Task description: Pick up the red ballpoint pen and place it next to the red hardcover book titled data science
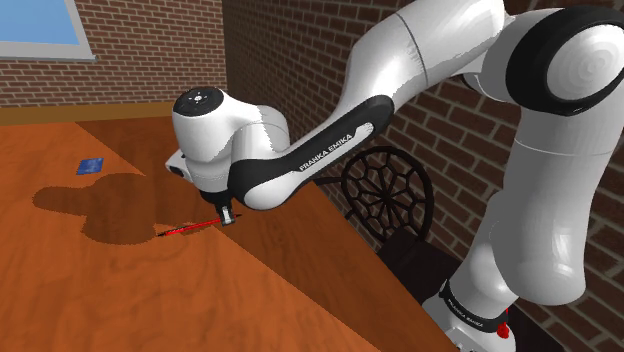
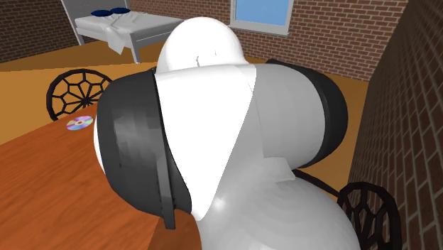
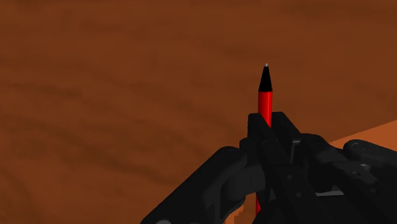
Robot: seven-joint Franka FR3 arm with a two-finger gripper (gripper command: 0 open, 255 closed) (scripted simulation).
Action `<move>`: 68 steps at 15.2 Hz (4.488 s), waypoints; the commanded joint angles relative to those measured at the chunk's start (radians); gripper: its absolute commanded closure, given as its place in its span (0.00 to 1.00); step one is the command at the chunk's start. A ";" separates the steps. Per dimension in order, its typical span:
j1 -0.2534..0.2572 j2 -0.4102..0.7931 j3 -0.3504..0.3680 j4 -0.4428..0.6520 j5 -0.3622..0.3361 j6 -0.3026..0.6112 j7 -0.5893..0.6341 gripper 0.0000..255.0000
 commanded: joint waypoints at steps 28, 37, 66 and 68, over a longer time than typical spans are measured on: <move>-0.155 -0.049 -0.072 0.154 0.110 -0.102 -0.342 1.00; -0.262 0.072 -0.133 0.318 0.132 -0.093 -0.535 1.00; -0.394 0.440 -0.197 0.693 0.154 -0.047 -0.759 1.00; -0.394 0.440 -0.197 0.693 0.154 -0.047 -0.759 1.00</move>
